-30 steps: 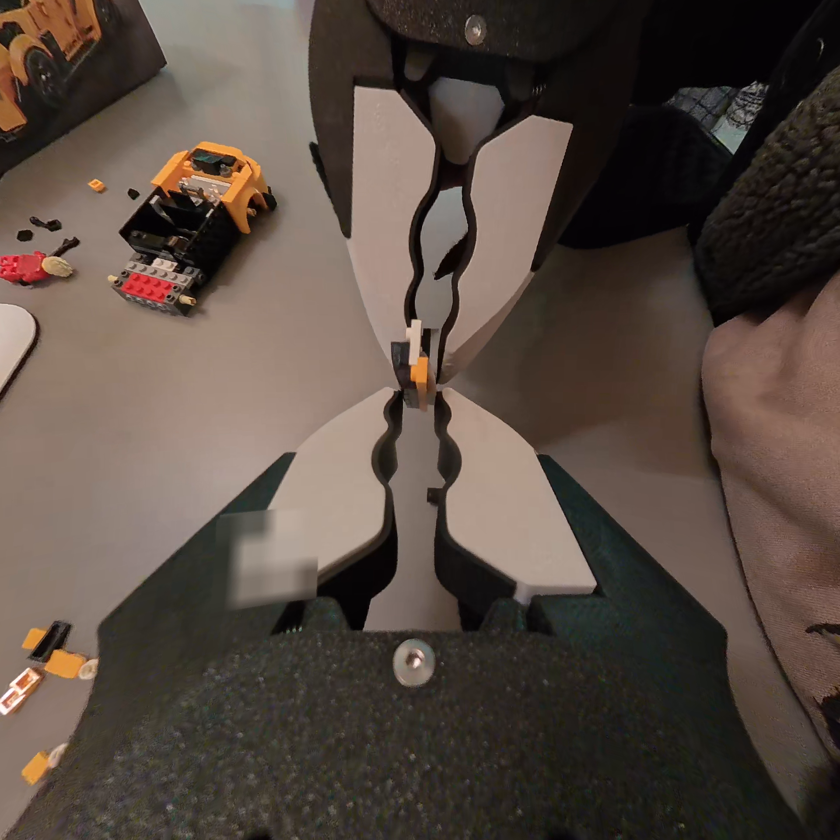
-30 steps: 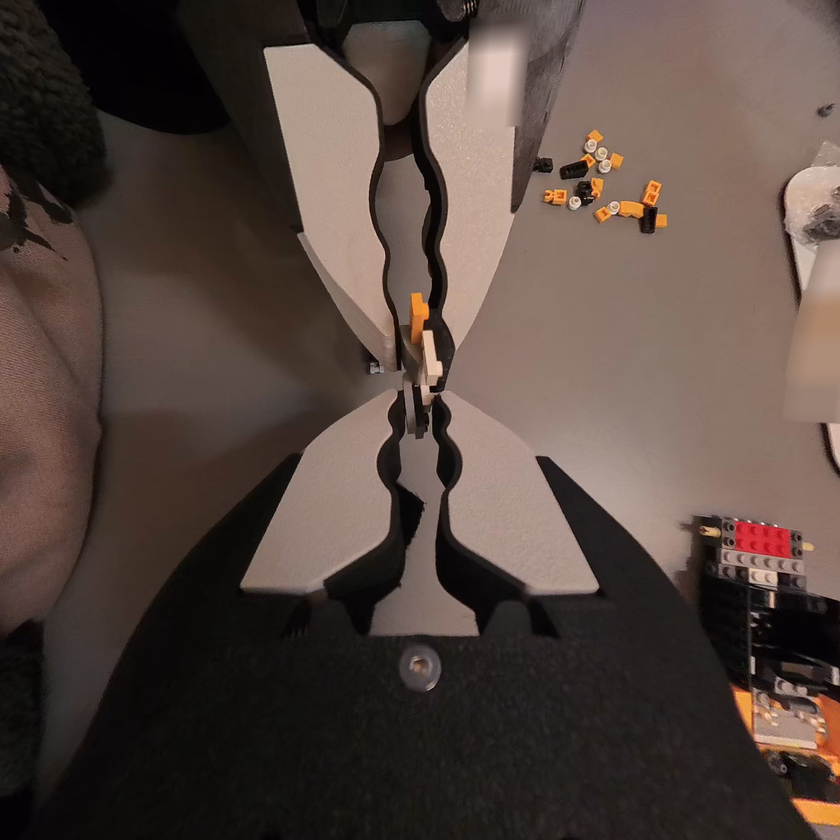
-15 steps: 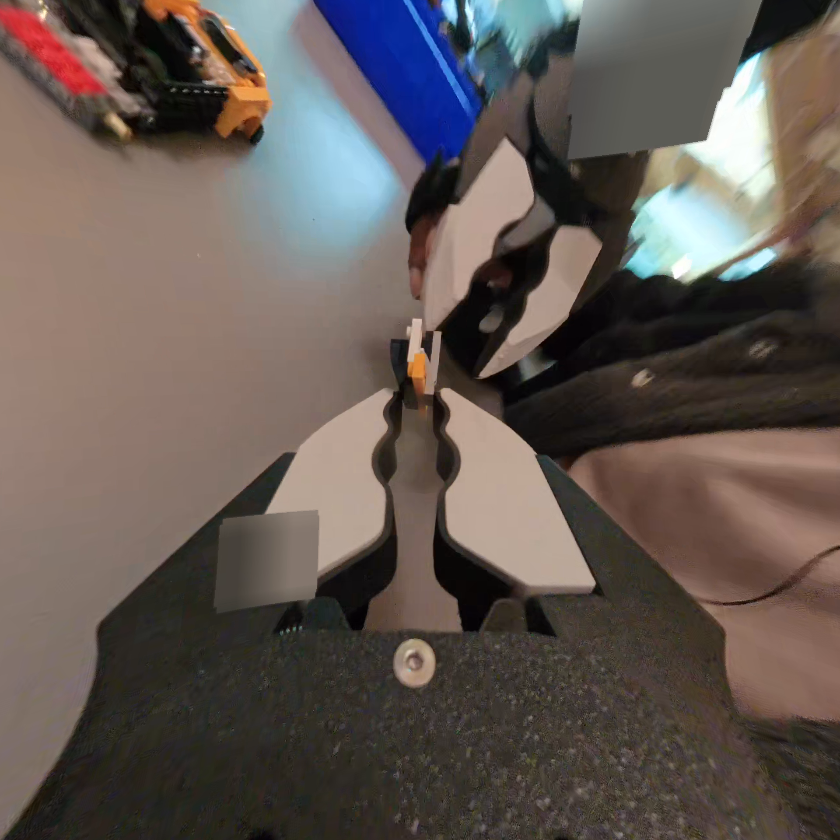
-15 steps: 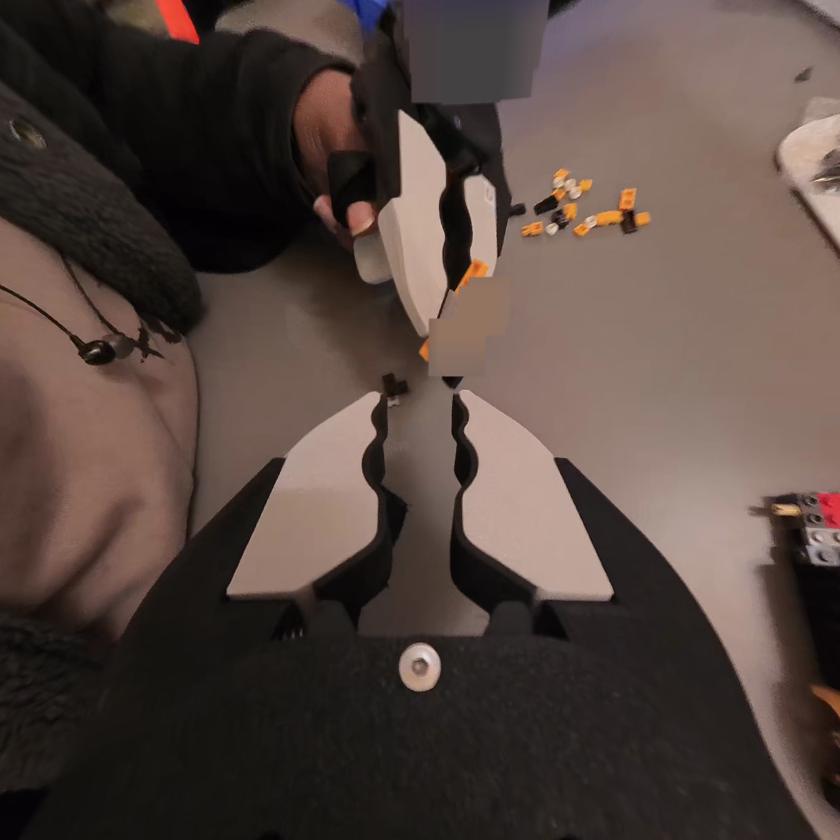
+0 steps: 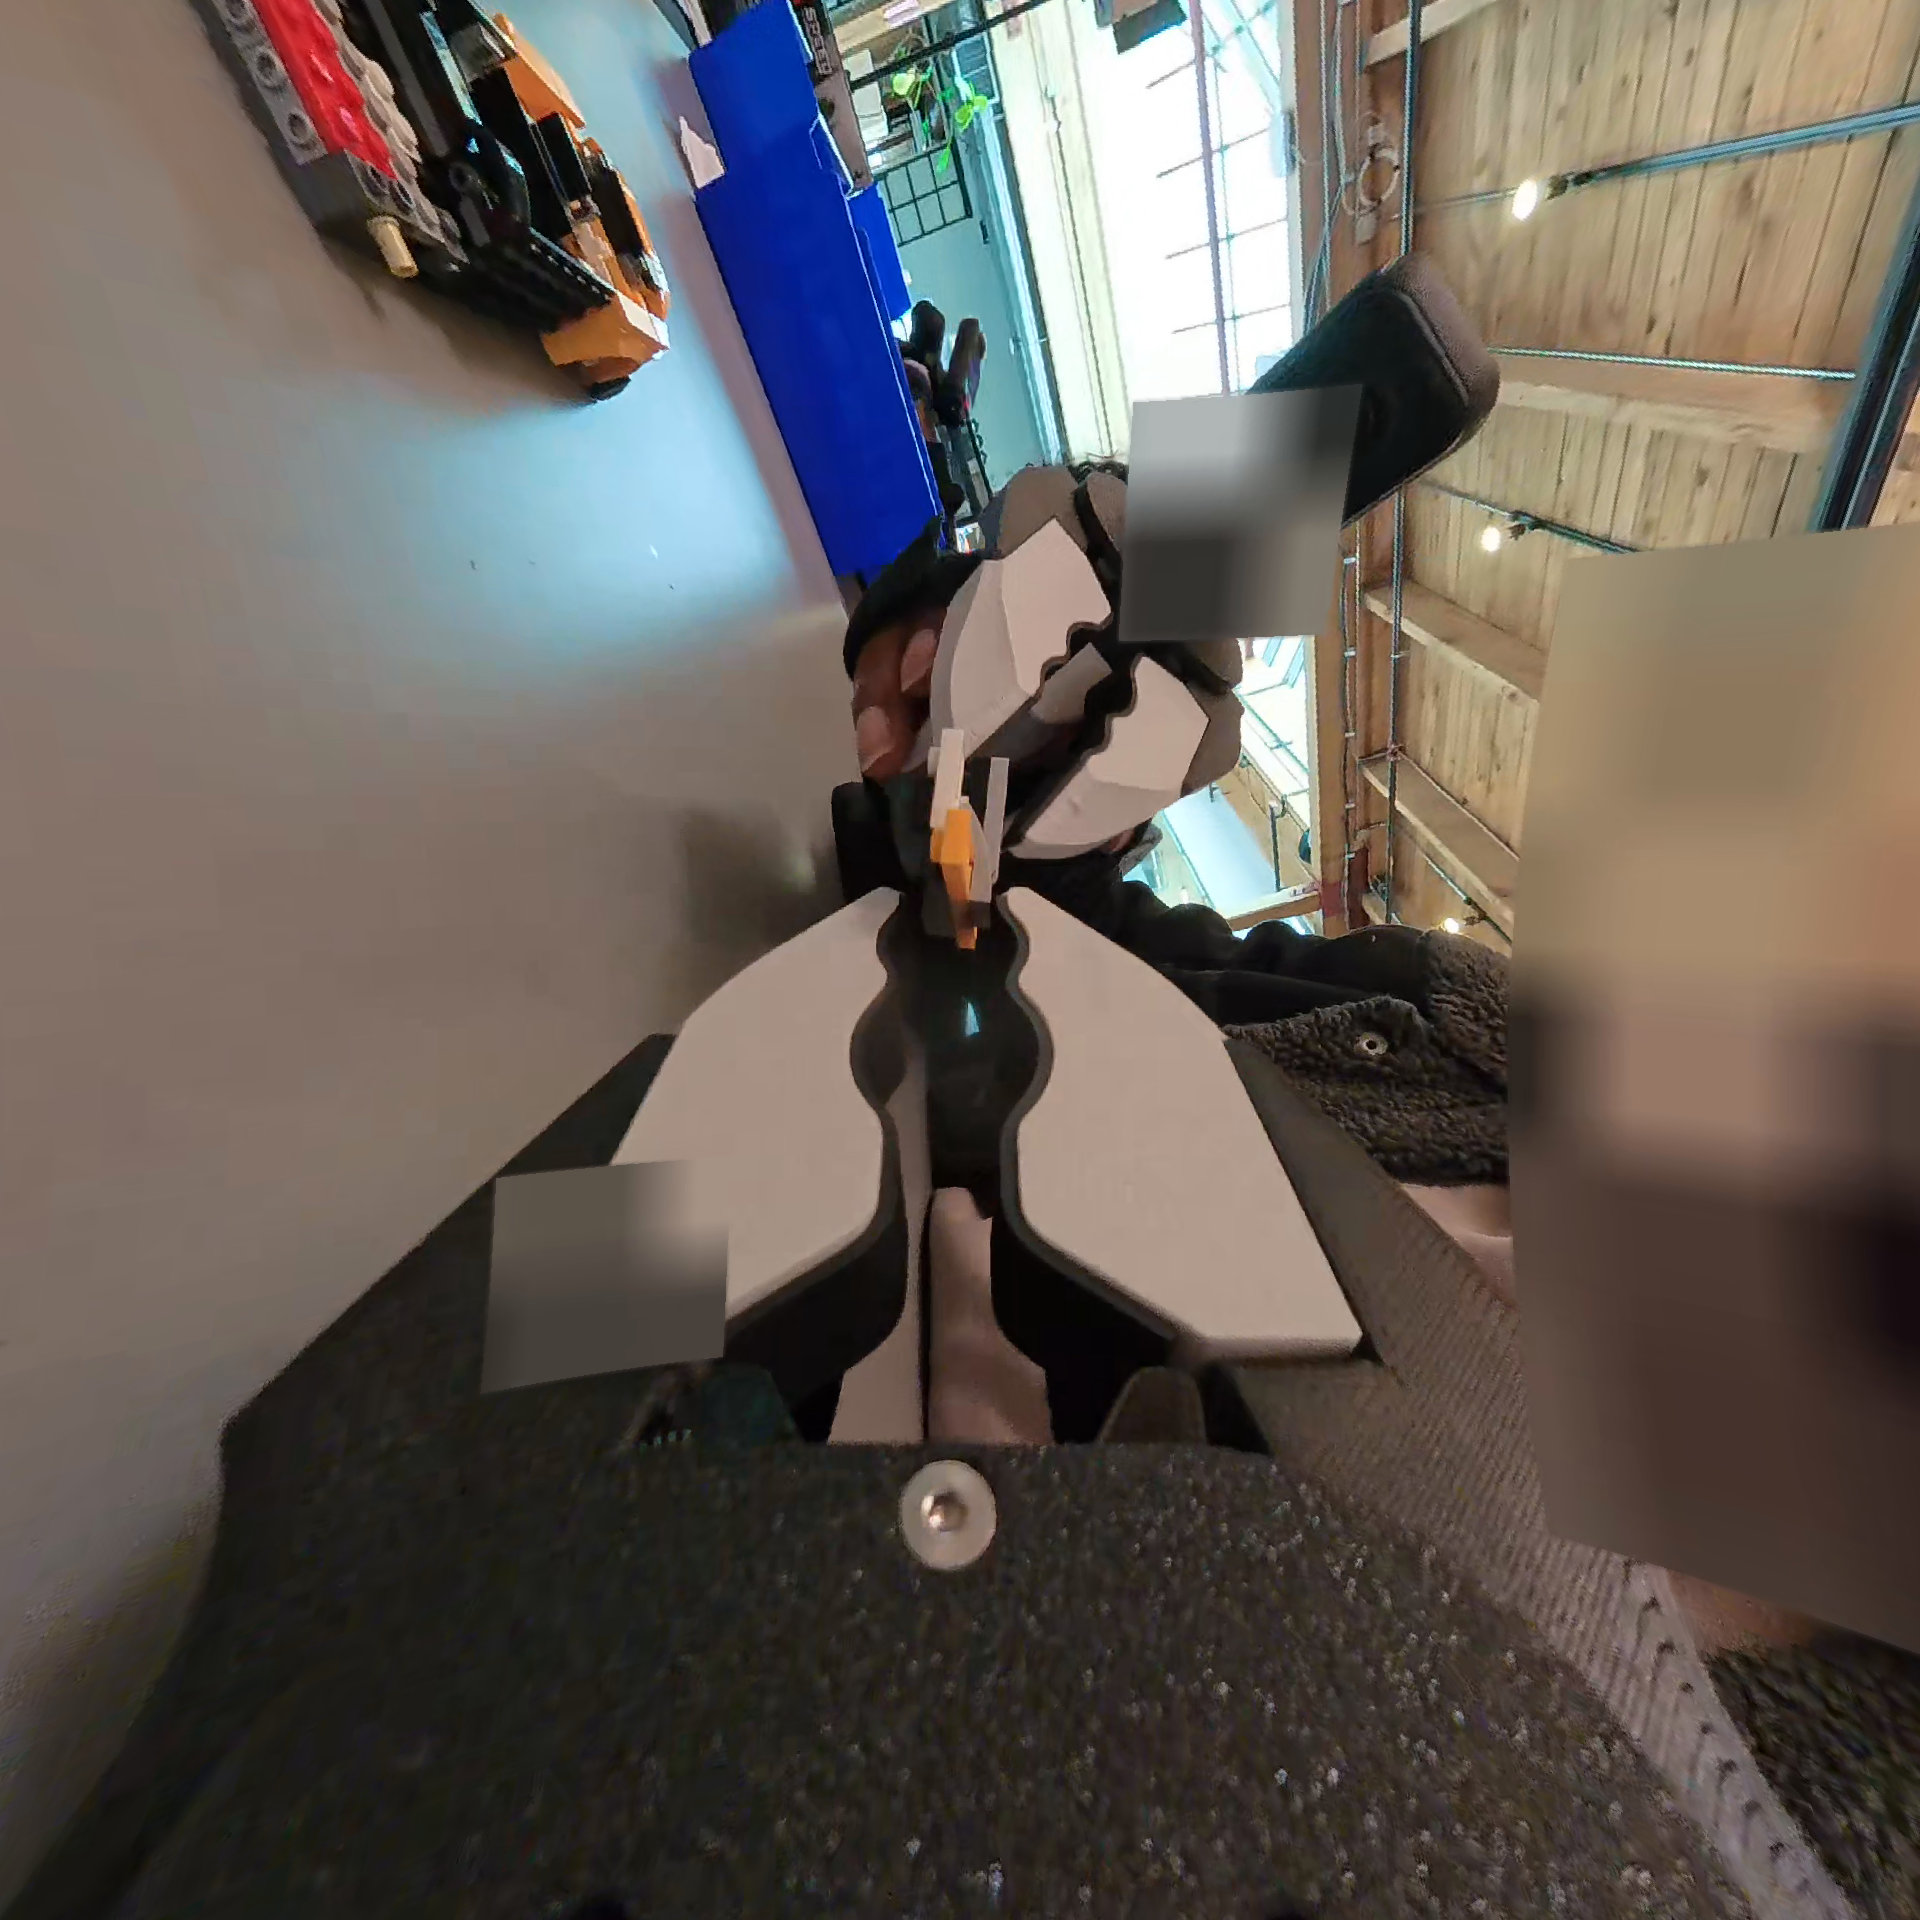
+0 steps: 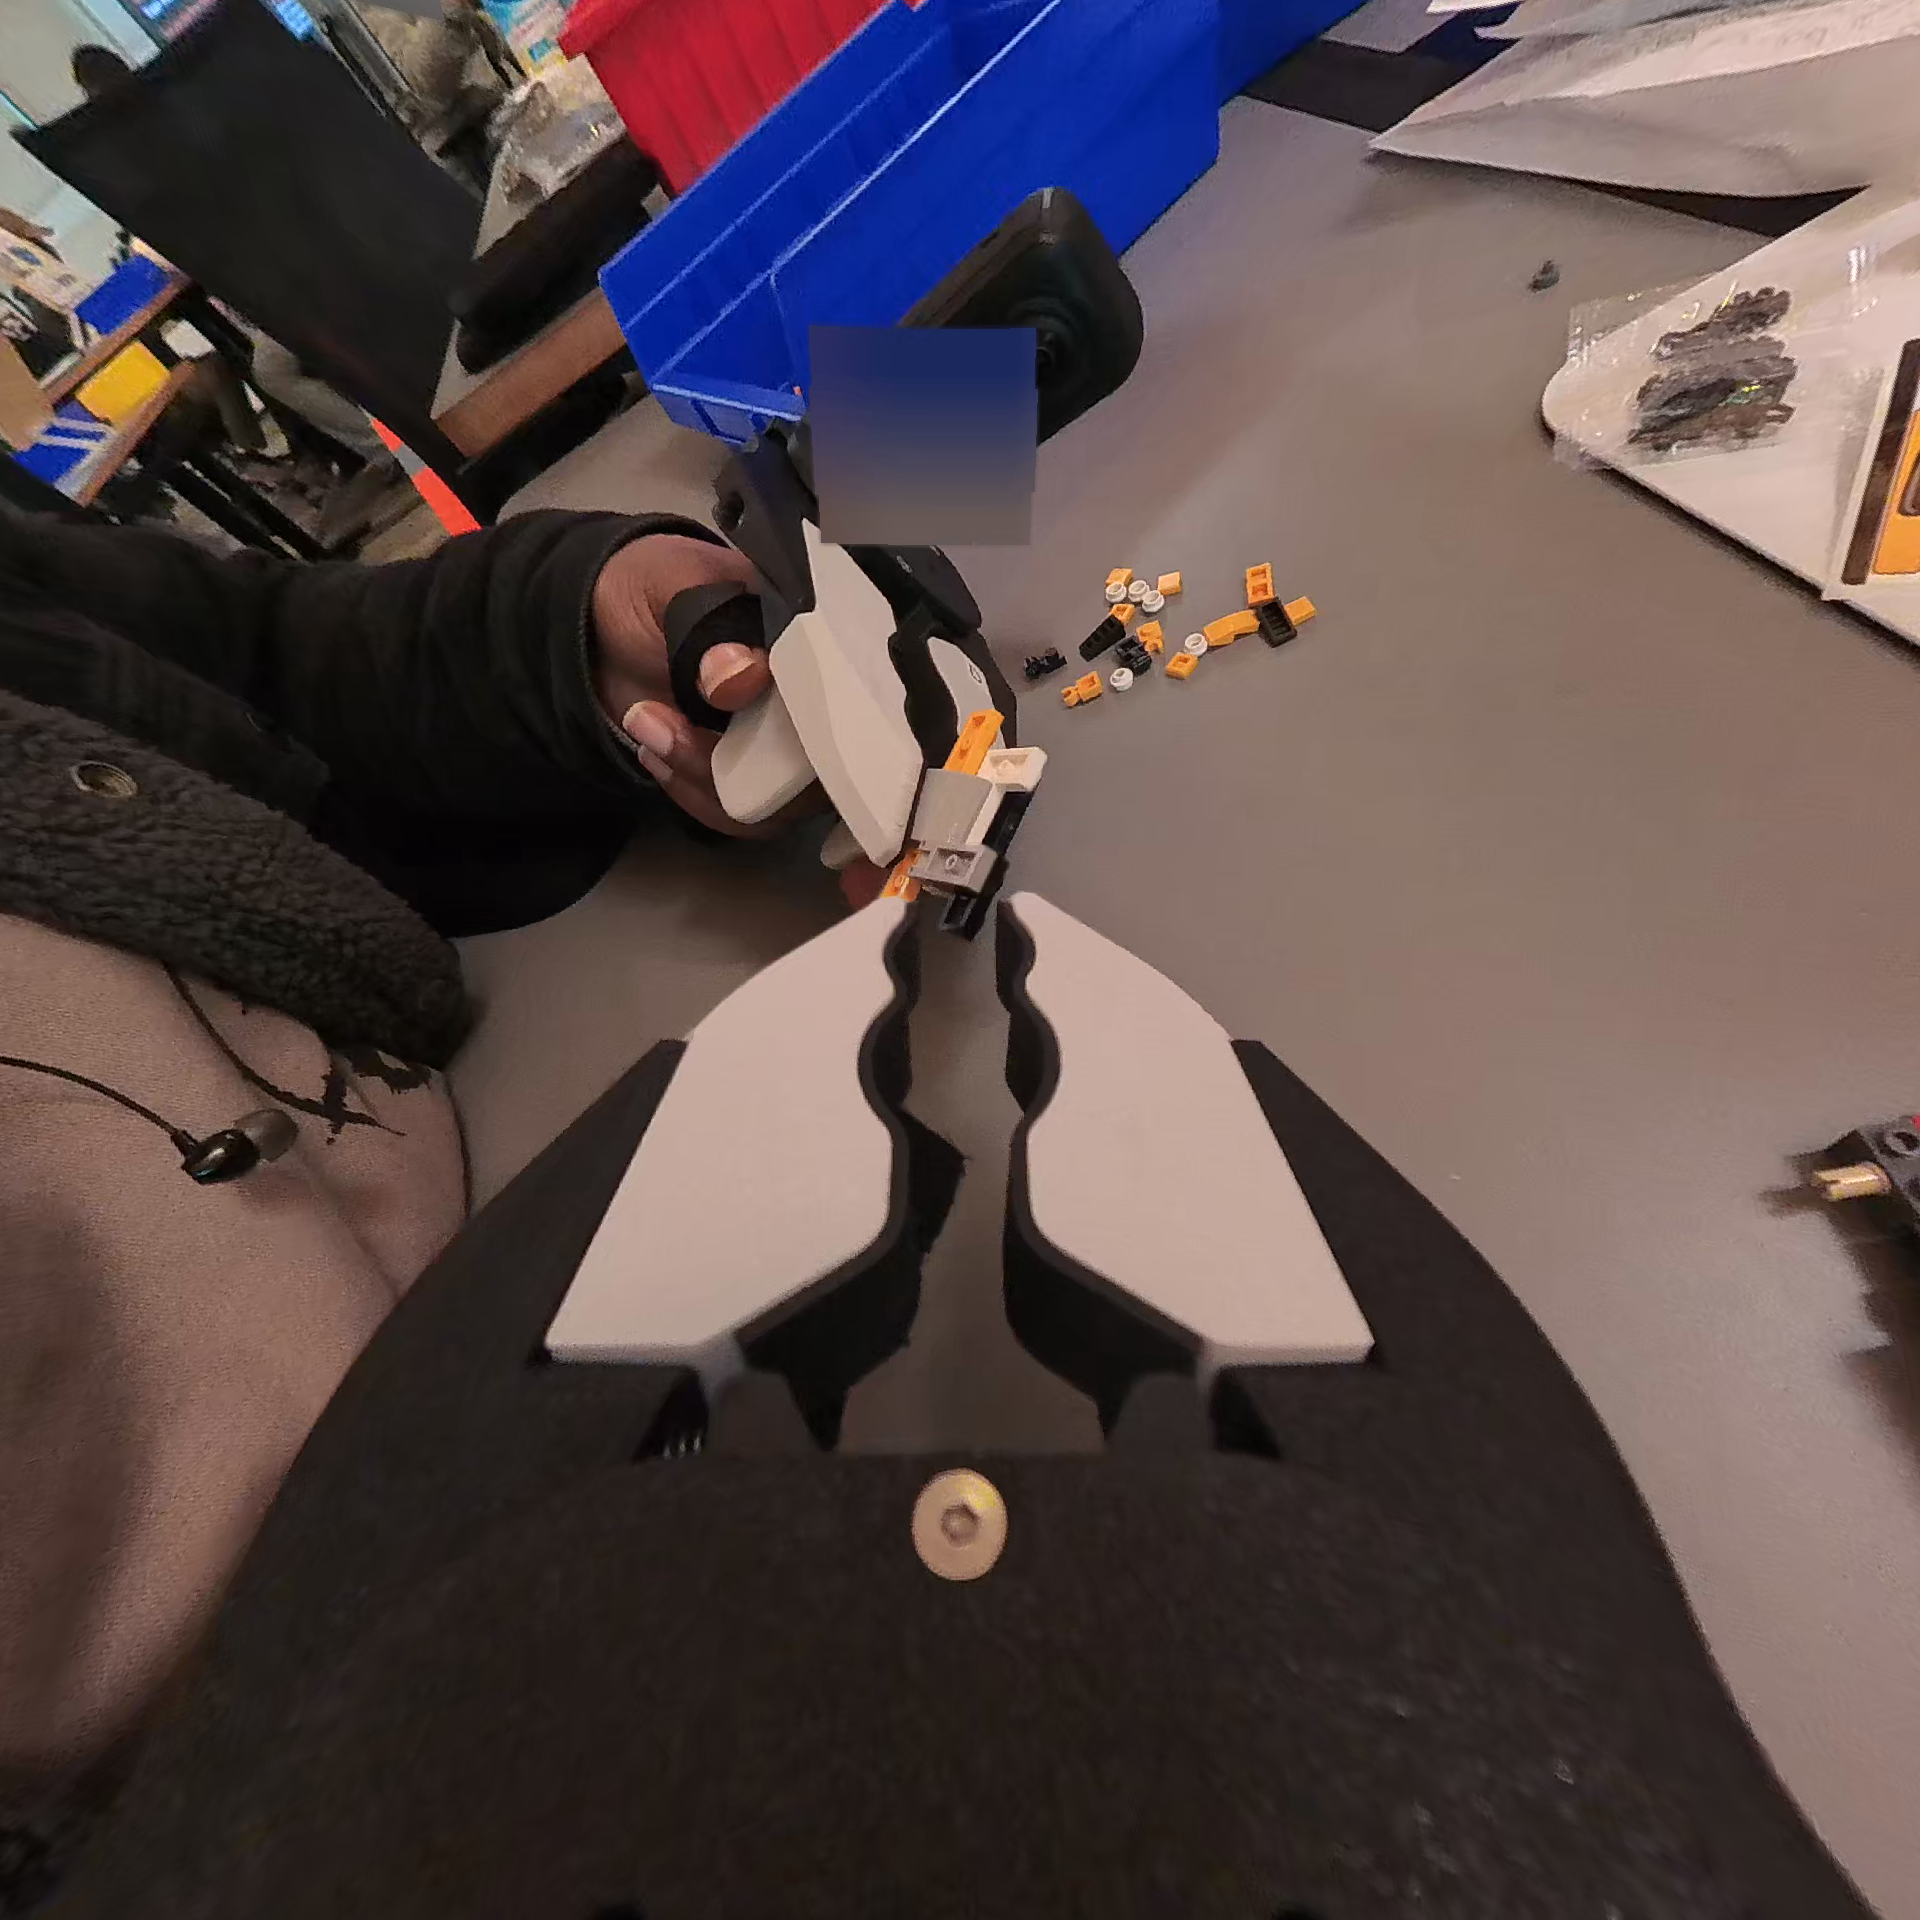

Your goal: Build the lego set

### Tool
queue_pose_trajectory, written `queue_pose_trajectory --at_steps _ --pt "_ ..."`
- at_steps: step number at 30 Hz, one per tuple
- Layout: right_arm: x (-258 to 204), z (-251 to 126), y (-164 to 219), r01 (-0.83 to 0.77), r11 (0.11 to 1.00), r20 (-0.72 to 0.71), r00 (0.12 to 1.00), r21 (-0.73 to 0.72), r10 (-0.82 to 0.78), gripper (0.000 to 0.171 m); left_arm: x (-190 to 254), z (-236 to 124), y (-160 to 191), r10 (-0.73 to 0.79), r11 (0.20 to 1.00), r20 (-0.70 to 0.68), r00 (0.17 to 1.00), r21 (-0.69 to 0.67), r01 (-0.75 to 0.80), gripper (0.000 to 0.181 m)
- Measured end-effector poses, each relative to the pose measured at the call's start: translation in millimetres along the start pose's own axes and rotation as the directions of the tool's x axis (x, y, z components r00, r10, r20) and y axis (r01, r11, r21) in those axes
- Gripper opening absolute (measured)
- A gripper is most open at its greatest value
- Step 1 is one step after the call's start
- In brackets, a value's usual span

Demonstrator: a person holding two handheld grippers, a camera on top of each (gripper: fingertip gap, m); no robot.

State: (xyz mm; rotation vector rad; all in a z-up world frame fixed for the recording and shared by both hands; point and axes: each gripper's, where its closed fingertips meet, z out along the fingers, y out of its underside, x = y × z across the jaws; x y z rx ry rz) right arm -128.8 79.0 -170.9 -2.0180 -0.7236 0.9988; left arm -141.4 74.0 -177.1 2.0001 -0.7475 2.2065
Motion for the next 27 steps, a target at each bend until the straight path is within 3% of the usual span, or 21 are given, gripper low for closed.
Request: queue_pose_trajectory --at_steps 7,12,16,19,22,27 --pt "0.7 2.2 1.8 -0.002 0.999 -0.001 1.000 -0.038 0.002 0.016 -0.3 1.1 -0.4 0.046 0.999 0.024 0.999 0.007 -0.046 0.012" --pt "-2.5 4.0 0.0 -0.022 1.000 0.040 0.999 -0.013 0.022 0.021 7.2 5.2 0.4 0.310 0.951 0.106 0.945 -0.020 -0.310 0.012" --pt "-10.4 1.8 -6.2 0.001 0.999 0.095 0.995 0.038 -0.004 0.013 12.0 5.1 -2.7 0.559 0.827 0.206 0.803 -0.068 -0.558 0.012" --pt "-18.9 1.2 -8.2 0.062 0.996 0.128 0.989 0.060 -0.069 0.019 16.0 5.9 -4.3 0.690 0.716 0.258 0.676 -0.106 -0.690 0.012" --pt "-17.7 0.5 -11.2 0.168 0.981 0.076 0.982 0.097 -0.176 0.010 19.9 6.3 -5.4 0.779 0.609 0.290 0.555 -0.142 -0.781 0.013" --pt "-17.3 -1.5 -10.7 0.358 0.929 -0.006 0.933 0.095 -0.359 0.018 18.6 8.0 -1.6 0.878 0.443 0.314 0.361 -0.251 -0.861 0.012"
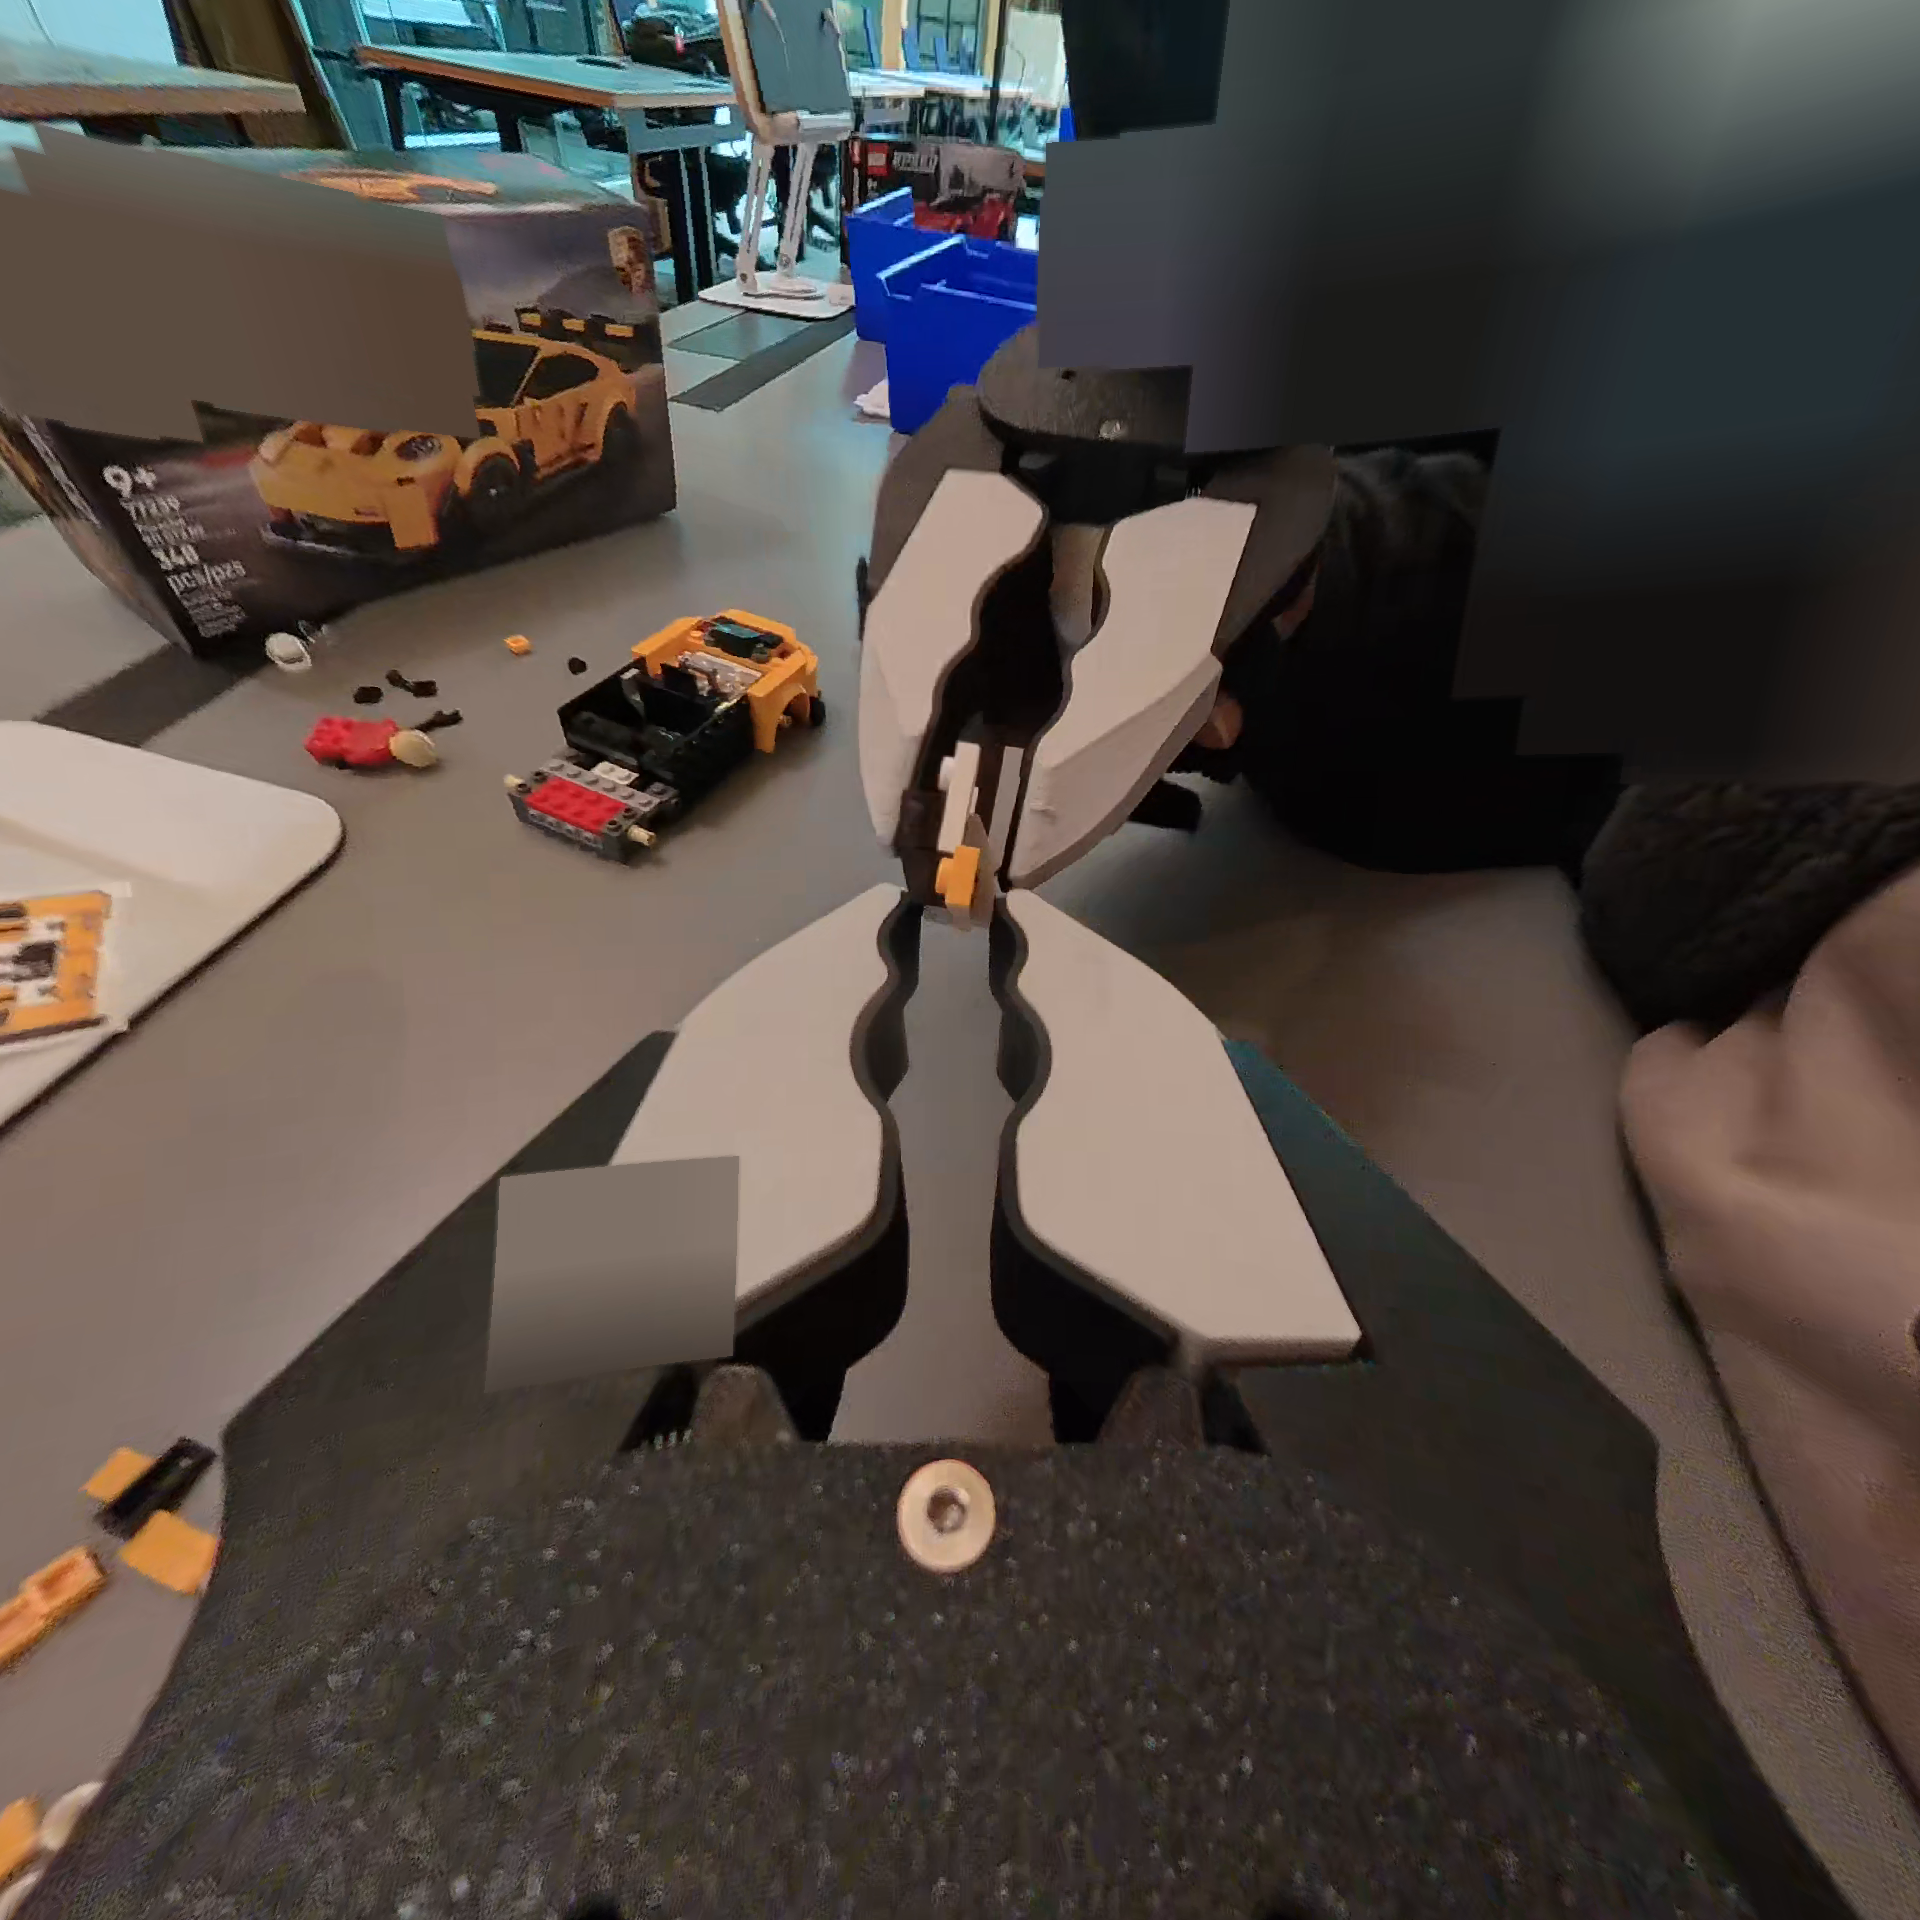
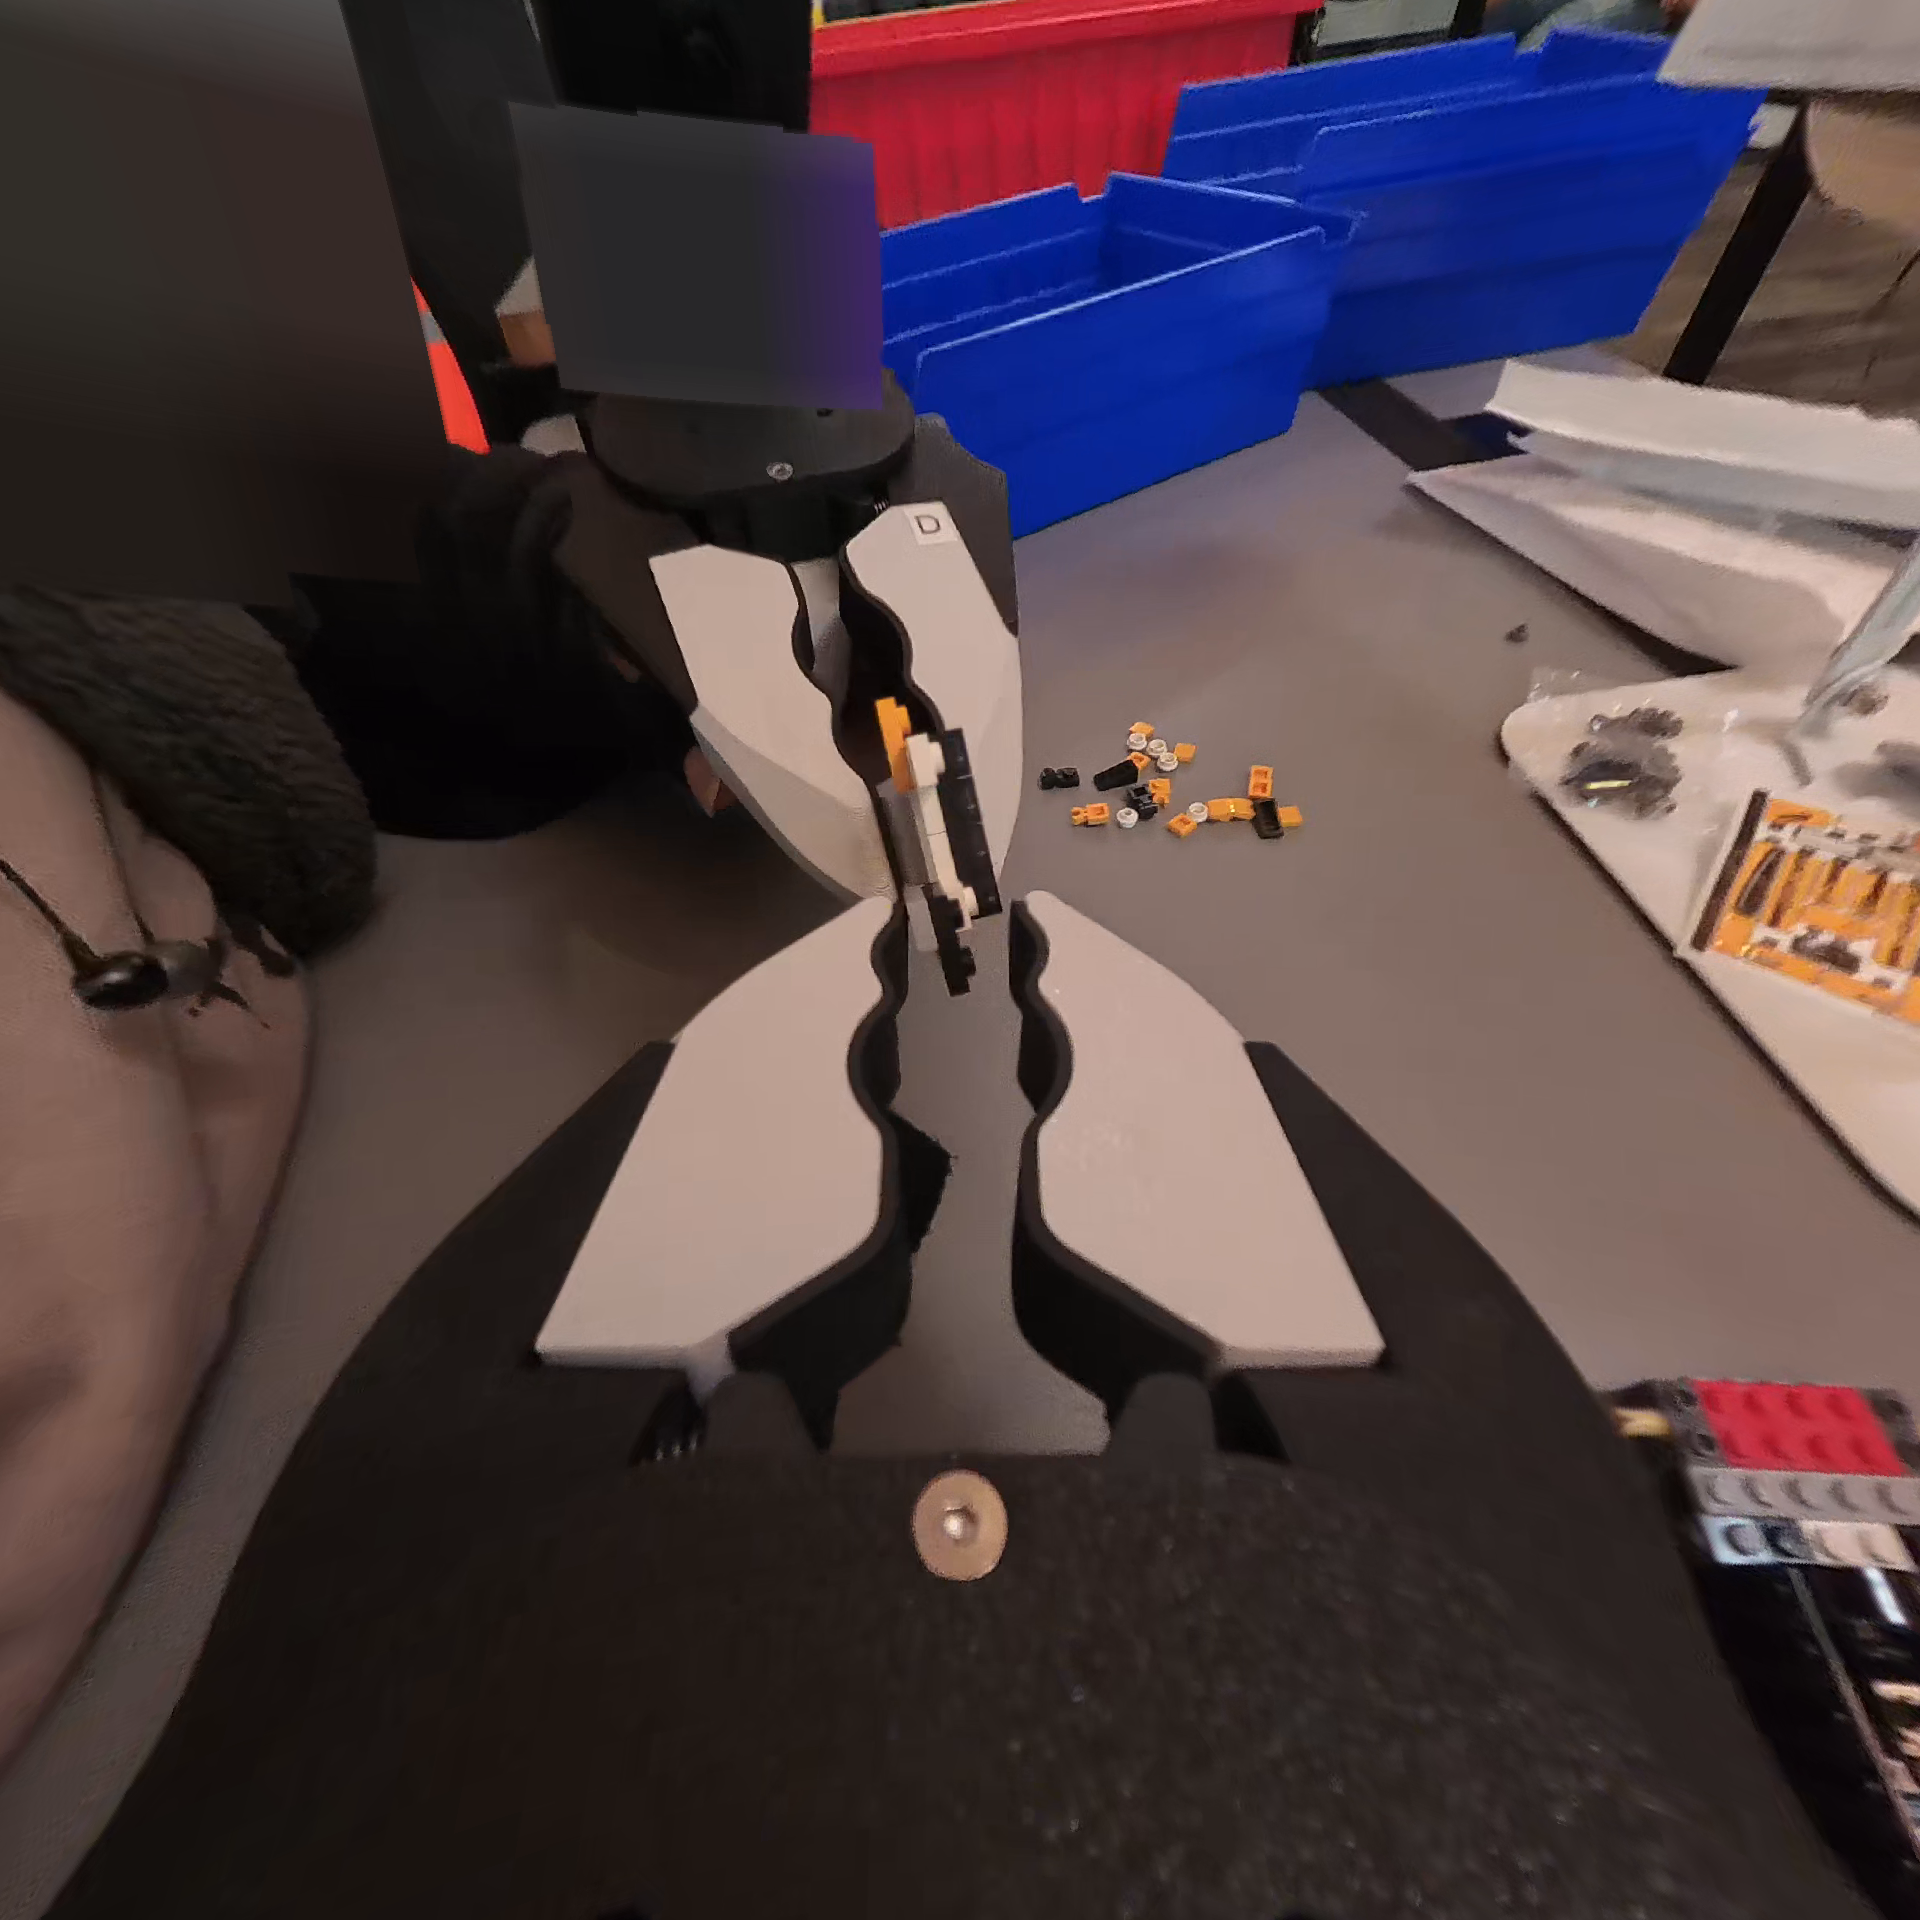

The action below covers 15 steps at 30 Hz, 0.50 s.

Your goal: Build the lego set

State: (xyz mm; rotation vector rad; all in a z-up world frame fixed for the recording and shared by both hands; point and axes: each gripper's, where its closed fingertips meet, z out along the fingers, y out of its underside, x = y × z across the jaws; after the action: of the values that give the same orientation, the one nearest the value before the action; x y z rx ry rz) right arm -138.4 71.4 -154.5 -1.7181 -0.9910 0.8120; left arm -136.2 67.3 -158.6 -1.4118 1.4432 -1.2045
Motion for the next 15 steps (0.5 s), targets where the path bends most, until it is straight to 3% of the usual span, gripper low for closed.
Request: queue_pose_trajectory --at_steps 8,12,15 --pt "-2.3 -1.1 9.7 0.260 0.962 -0.074 0.961 -0.084 -0.266 0.016 2.5 3.1 7.1 0.207 0.977 0.058 0.977 -0.073 -0.202 0.012" --pt "0.1 -1.1 13.3 0.265 0.960 -0.082 0.958 -0.095 -0.273 0.016 2.1 2.8 12.8 0.201 0.976 0.038 0.979 -0.093 -0.197 0.012" --pt "5.0 -3.4 17.0 0.267 0.956 -0.098 0.955 -0.120 -0.279 0.016 0.0 1.3 13.4 0.191 0.978 0.033 0.981 -0.089 -0.188 0.023"
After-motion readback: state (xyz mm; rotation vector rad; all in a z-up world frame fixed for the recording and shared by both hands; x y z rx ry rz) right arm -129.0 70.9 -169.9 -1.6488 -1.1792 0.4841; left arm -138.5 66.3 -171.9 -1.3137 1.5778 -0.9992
